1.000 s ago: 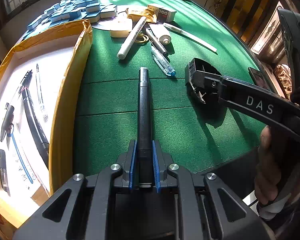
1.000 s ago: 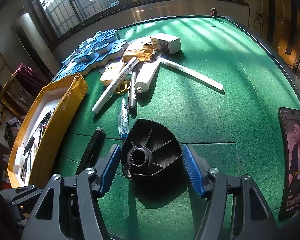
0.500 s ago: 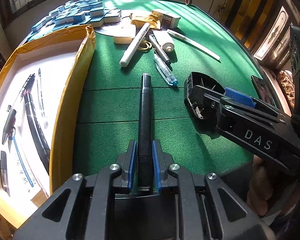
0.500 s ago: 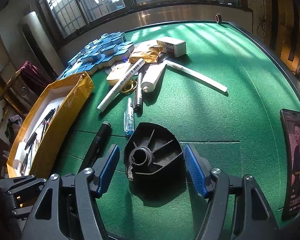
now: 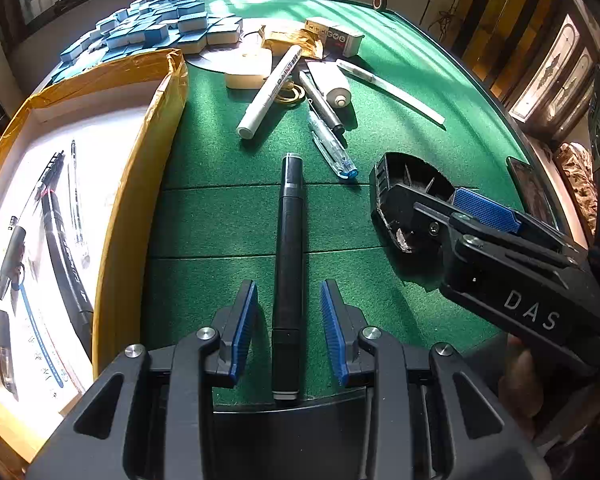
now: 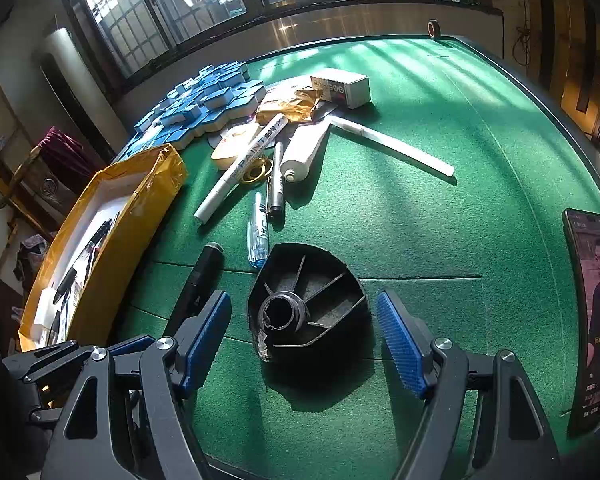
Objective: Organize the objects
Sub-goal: 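Hold the marker in the left tool while the right tool grasps the black fan-shaped holder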
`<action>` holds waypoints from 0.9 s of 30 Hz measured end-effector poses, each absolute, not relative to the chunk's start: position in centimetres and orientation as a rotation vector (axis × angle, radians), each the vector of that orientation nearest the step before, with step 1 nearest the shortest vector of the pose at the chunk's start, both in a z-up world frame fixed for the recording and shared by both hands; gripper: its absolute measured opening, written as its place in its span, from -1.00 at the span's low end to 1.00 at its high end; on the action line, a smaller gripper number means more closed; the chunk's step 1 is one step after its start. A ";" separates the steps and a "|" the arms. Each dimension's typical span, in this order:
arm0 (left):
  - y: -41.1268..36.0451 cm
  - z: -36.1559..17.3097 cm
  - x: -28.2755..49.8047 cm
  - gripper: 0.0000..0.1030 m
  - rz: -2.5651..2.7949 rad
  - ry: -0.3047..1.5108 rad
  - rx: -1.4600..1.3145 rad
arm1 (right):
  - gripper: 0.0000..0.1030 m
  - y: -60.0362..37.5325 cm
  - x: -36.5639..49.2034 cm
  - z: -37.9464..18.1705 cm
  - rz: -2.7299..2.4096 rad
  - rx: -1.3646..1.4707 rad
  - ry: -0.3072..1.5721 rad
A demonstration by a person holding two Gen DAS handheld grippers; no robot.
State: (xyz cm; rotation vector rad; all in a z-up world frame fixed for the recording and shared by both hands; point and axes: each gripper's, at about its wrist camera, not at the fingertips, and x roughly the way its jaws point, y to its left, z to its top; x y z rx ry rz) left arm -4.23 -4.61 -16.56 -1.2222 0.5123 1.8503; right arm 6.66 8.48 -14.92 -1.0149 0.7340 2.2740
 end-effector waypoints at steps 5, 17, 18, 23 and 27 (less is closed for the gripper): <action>-4.7 -16.7 -4.1 -0.41 1.859 0.521 -1.197 | 0.37 9.0 7.4 -15.1 2.242 -0.988 0.788; -4.0 -16.8 -4.5 -0.41 1.879 0.522 -1.154 | 0.38 9.3 7.2 -15.6 2.219 -0.994 0.798; -4.0 -16.8 -4.5 -0.41 1.879 0.525 -1.155 | 0.38 9.3 7.2 -15.6 2.220 -0.996 0.801; -3.8 -16.8 -4.6 -0.58 1.885 0.541 -1.149 | 0.38 8.8 6.4 -15.7 2.249 -1.033 0.798; -3.9 -16.9 -4.7 -0.76 1.898 0.531 -1.143 | 0.38 8.3 5.6 -15.8 2.225 -1.058 0.712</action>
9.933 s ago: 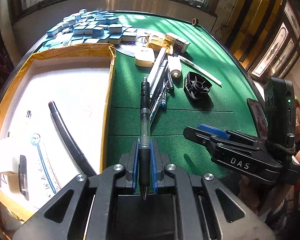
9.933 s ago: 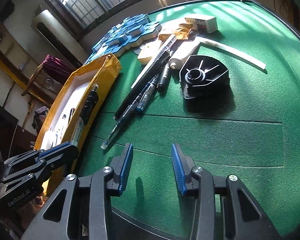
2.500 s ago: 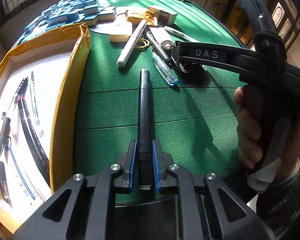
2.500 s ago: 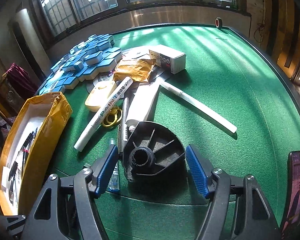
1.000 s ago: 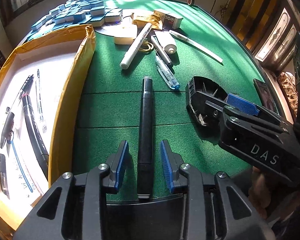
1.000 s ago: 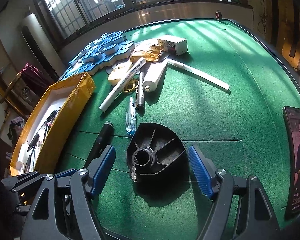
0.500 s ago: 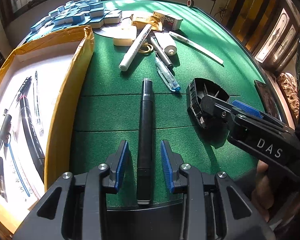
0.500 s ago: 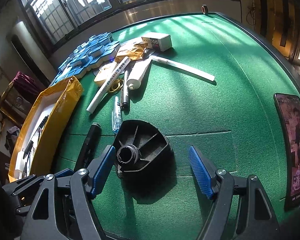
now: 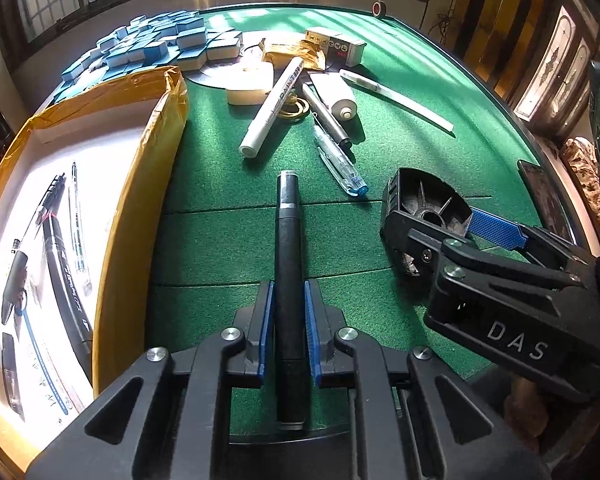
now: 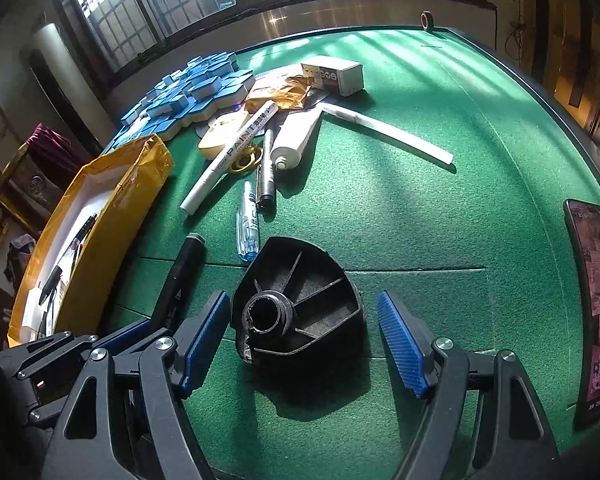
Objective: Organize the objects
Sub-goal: 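Hold the marker in the left tool while the right tool grasps the black fan-shaped holder, then carry the marker with the left tool while the right tool carries the holder toward the tray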
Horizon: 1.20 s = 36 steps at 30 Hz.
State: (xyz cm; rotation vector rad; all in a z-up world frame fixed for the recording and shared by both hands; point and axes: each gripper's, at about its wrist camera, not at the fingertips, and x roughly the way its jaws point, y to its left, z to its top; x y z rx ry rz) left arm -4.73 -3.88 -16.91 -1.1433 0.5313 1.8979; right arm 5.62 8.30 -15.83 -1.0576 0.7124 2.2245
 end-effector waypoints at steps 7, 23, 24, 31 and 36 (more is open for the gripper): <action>-4.6 -16.0 -5.0 -0.76 1.895 0.471 -1.127 | 0.20 8.1 5.6 -15.8 2.229 -1.041 0.691; -8.5 -11.9 -7.4 -0.76 1.821 0.239 -1.176 | 0.20 5.6 5.8 -11.8 2.373 -0.908 0.775; -9.1 -11.3 -8.1 -0.76 1.822 0.213 -1.186 | 0.20 5.3 5.5 -11.4 2.397 -0.904 0.775; -13.1 -8.4 -12.5 -0.76 1.882 0.113 -1.196 | 0.20 2.6 1.2 -9.4 2.557 -0.938 0.772; -15.9 -7.8 -16.0 -0.76 1.964 0.077 -1.207 | 0.20 0.8 -2.9 -9.3 2.626 -0.995 0.737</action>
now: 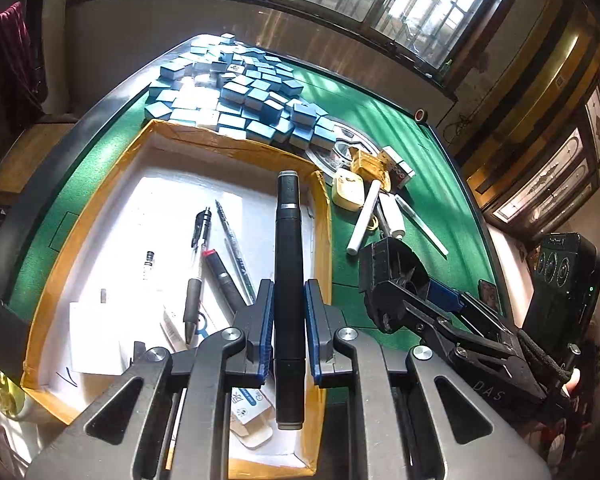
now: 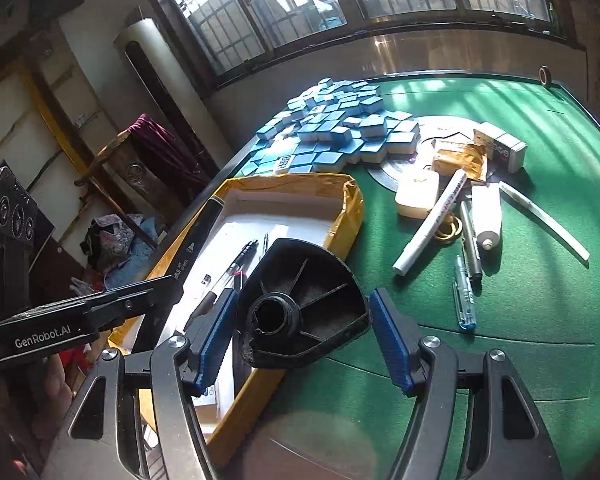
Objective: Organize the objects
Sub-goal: 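Carry the marker with the left tool while the right tool carries the holder toward the tray, then open both tools to drop the black marker and black holder into the tray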
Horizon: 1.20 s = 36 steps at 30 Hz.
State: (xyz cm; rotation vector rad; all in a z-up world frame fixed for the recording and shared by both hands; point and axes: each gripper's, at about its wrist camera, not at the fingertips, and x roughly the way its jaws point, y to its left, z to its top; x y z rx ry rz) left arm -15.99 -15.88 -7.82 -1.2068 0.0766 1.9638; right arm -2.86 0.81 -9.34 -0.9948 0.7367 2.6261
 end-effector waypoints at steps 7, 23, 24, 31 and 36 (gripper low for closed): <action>-17.9 -9.2 -20.5 -0.76 2.040 0.039 -1.252 | 0.20 -0.3 -7.1 -10.2 2.640 -1.065 0.733; -15.0 -13.7 -26.7 -0.76 1.983 0.055 -1.374 | 0.20 0.0 -13.7 -12.0 2.514 -1.171 0.560; -14.8 -13.9 -26.7 -0.76 1.980 0.065 -1.373 | 0.20 0.0 -14.1 -12.1 2.504 -1.177 0.550; -13.8 -15.3 -27.3 -0.76 1.944 0.116 -1.407 | 0.20 -0.5 -16.2 -13.2 2.423 -1.242 0.420; -13.7 -16.0 -27.8 -0.76 1.965 0.180 -1.433 | 0.20 -0.8 -17.5 -14.0 2.374 -1.307 0.389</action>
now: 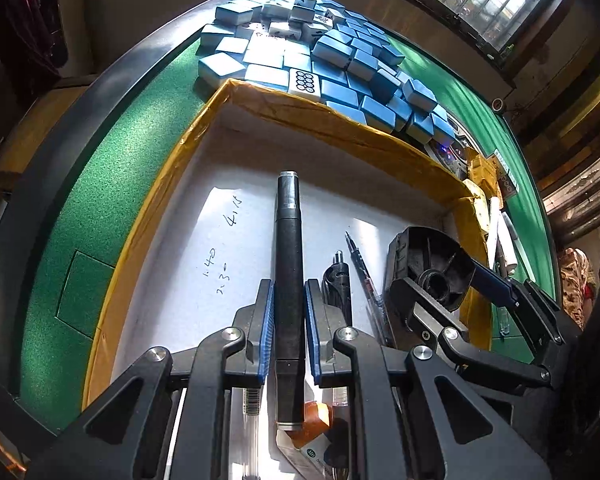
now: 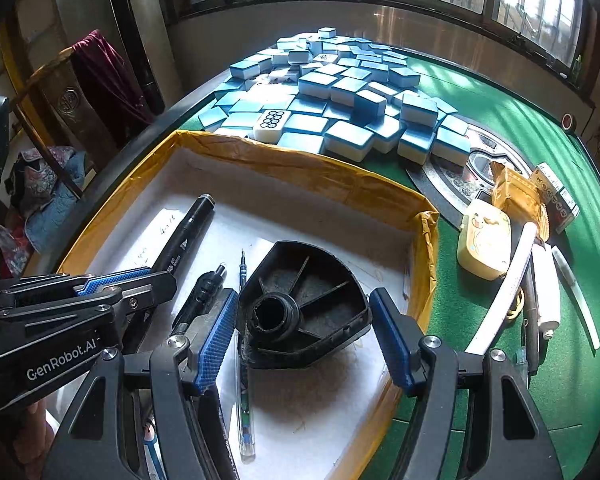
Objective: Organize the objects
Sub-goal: 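Open both tools to drop the black marker and black holder into the tray, then swing both tools back from the tray over the pens on the table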
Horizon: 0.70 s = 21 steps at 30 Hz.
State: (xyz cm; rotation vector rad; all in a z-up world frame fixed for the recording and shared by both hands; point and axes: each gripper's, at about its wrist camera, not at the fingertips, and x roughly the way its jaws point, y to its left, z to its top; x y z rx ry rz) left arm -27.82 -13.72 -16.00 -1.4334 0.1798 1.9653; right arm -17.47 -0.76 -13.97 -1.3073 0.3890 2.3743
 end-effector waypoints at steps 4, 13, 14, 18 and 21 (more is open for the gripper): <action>-13.6 -16.3 -28.1 -0.76 1.967 0.216 -1.452 | 0.20 -0.4 -17.8 -14.3 2.345 -1.335 0.419; -13.4 -15.7 -26.4 -0.71 2.055 0.308 -1.392 | 0.22 0.1 -16.7 -14.0 2.406 -1.287 0.507; -13.6 -15.5 -26.1 -0.63 2.073 0.313 -1.390 | 0.22 0.3 -16.2 -13.8 2.431 -1.267 0.553; -14.5 -14.3 -24.5 -0.28 2.144 0.243 -1.340 | 0.23 0.9 -13.4 -12.7 2.551 -1.176 0.728; -15.1 -12.8 -22.3 -0.09 2.217 0.210 -1.254 | 0.31 1.0 -9.9 -11.1 2.622 -1.072 0.773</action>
